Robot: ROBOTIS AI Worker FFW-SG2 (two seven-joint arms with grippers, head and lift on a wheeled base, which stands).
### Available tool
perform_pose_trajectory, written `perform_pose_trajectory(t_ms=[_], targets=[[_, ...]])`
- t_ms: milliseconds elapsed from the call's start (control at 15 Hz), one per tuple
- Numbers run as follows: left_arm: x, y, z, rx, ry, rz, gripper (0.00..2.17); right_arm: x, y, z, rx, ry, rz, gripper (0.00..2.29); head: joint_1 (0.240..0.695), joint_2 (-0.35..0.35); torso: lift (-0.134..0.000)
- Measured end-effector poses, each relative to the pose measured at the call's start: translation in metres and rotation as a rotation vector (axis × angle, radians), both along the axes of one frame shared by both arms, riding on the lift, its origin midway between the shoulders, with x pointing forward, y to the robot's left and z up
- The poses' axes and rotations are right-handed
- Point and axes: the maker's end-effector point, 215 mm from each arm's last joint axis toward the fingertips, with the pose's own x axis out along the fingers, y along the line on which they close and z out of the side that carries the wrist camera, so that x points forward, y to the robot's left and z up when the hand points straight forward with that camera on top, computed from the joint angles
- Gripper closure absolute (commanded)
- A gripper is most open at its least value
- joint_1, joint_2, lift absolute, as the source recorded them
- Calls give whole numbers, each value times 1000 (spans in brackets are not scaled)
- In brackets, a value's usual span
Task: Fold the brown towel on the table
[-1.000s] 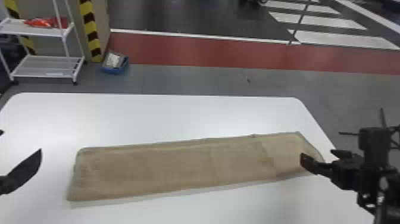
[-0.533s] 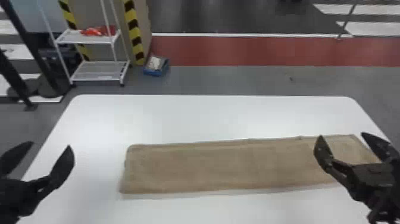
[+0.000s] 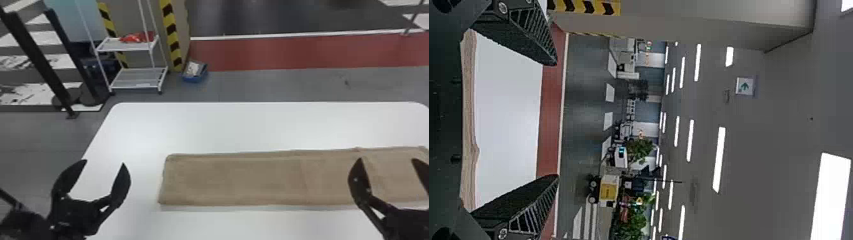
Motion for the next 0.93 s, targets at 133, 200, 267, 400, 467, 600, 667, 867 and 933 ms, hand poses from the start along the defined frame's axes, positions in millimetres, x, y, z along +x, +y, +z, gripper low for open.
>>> perform_pose_trajectory(t_ms=[133,200,267,400,467,600,667,867,933], targets=[[-2,-4,-10,16,41,-7,33,0,15,-5,21,13,7,87,695,152,-112],[-2,-7,-12,24,50,-12,33,1,24,-8,26,22,7,87,695,159,-112],[-2,-13,-14,31,56,-17,33,3,35,-11,26,36,11,87,695,165,-112],[-2,-27,-16,38,61,-3,33,4,54,-17,24,58,30,87,695,176,-112],[-1,-34,-16,38,61,15,33,4,60,-20,25,67,39,87,695,175,-112],[-1,-45,-18,33,60,57,33,3,66,-21,28,78,47,87,695,170,-112],[-1,-52,-18,39,60,74,33,3,66,-23,28,84,48,87,695,165,-112],[0,-70,-20,51,62,53,33,2,65,-26,28,98,46,87,695,133,-112],[0,-71,-20,52,62,52,33,2,65,-26,28,99,46,87,695,131,-112]])
